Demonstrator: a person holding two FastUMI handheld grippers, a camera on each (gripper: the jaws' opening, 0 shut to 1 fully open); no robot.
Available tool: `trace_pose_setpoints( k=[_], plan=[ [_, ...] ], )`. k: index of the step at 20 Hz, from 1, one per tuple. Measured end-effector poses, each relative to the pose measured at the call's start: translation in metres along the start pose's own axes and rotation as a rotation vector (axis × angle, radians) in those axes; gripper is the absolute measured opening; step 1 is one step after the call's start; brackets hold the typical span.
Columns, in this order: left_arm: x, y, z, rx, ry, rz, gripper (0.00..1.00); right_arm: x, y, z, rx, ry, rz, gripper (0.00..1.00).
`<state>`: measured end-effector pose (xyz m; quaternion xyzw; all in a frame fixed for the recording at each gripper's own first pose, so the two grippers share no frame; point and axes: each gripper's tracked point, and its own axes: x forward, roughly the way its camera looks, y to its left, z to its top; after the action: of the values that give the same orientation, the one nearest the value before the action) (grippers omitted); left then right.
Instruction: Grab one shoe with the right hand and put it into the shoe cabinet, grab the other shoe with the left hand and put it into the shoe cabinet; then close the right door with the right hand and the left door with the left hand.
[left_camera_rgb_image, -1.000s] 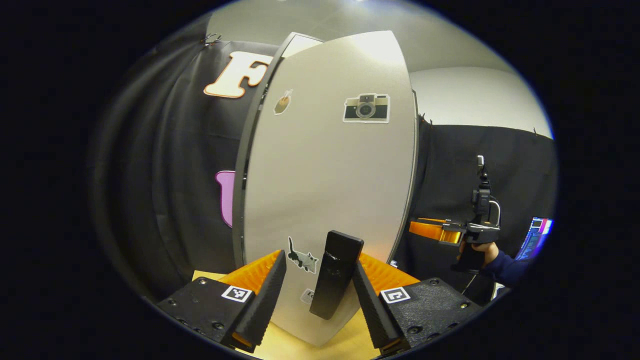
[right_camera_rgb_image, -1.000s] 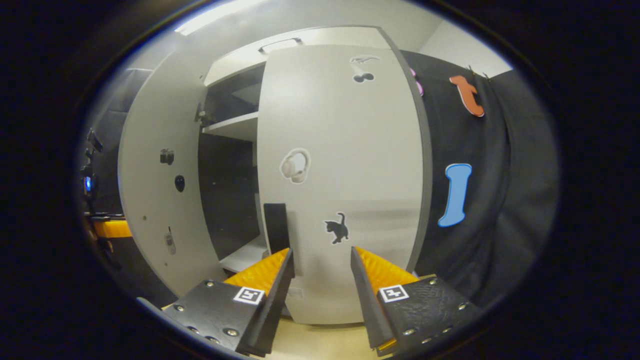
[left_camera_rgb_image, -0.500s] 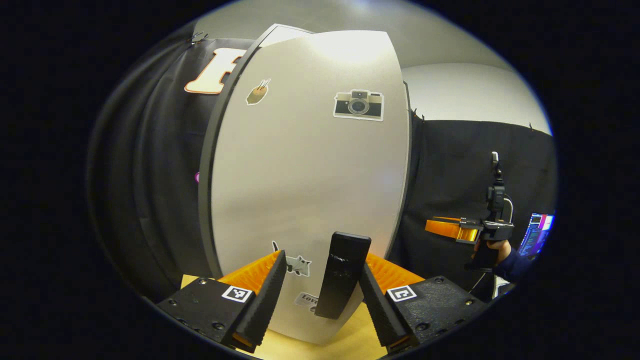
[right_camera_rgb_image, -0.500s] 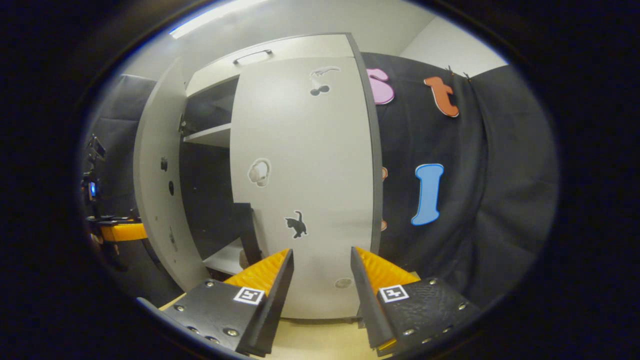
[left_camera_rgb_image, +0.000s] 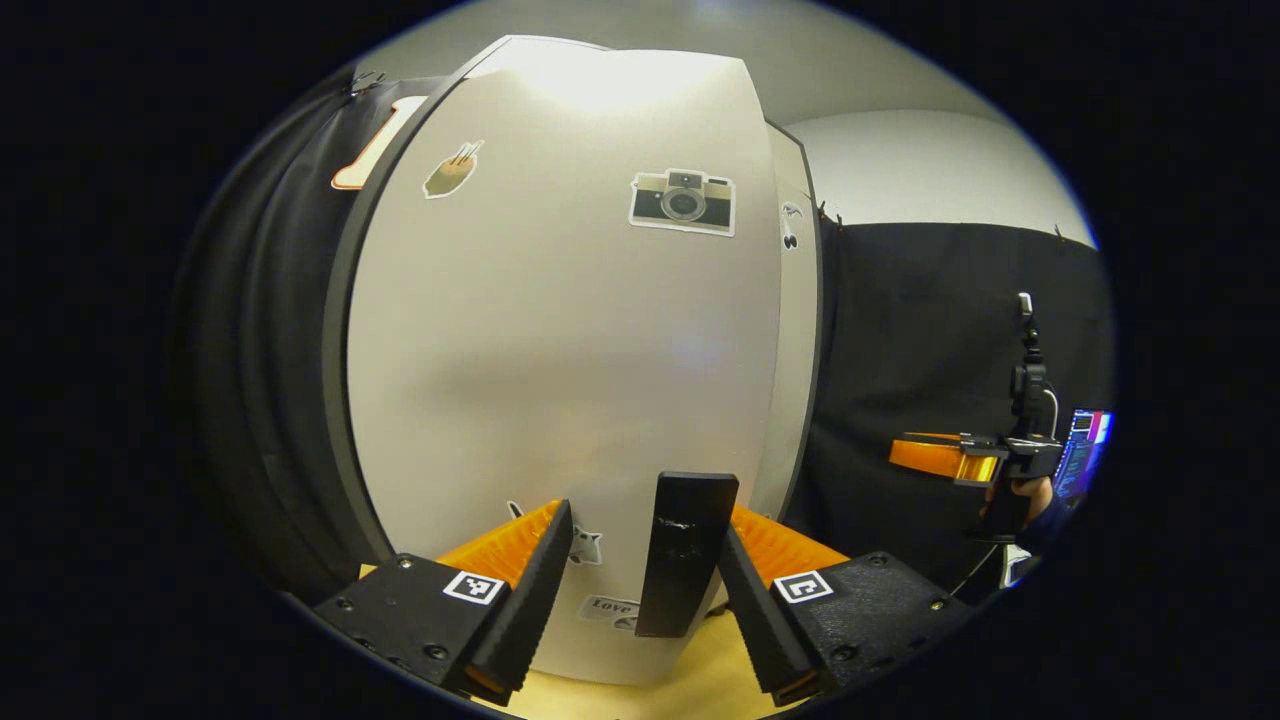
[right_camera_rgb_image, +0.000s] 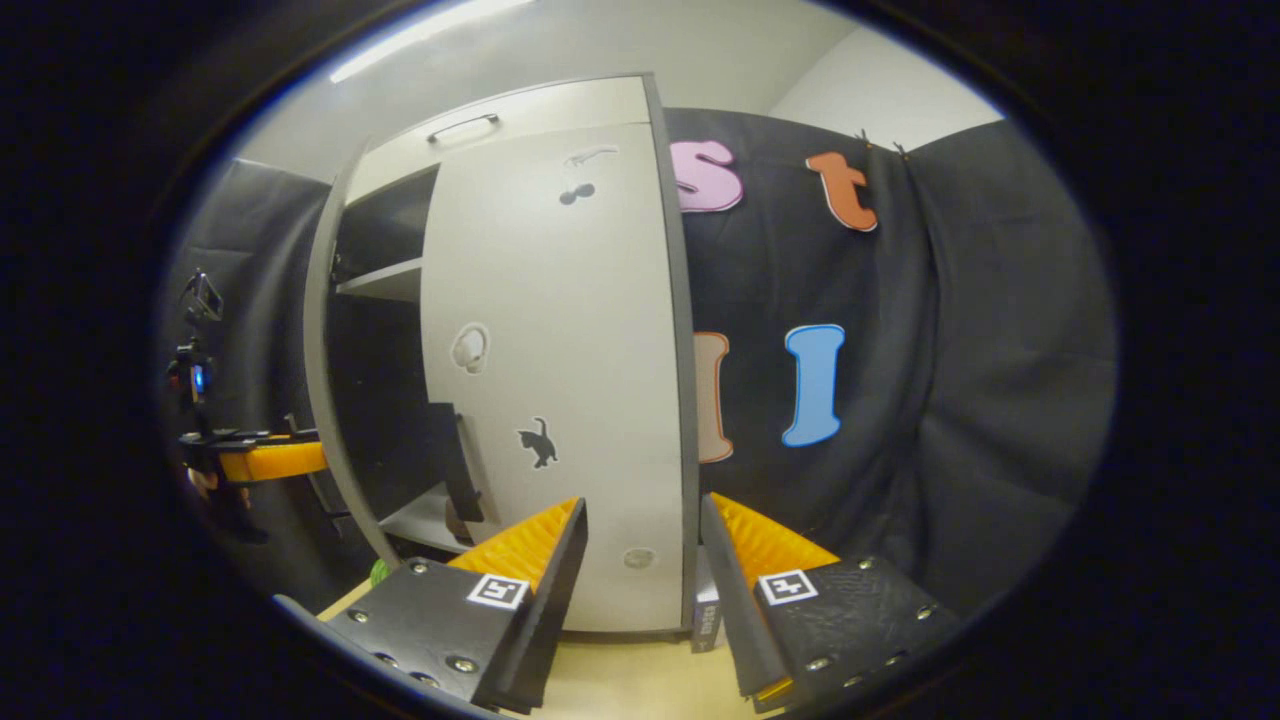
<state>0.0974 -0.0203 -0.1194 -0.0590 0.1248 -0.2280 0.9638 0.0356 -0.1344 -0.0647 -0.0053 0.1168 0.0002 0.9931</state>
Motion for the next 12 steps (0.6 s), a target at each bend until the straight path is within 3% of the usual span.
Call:
trace_pose_setpoints(
  k=[12],
  plan=[
    [0.035, 0.006, 0.003, 0.027, 0.0, 0.065, 0.84, -0.001, -0.045, -0.006, 0.04, 0.012, -0.04, 0.69]
  ],
)
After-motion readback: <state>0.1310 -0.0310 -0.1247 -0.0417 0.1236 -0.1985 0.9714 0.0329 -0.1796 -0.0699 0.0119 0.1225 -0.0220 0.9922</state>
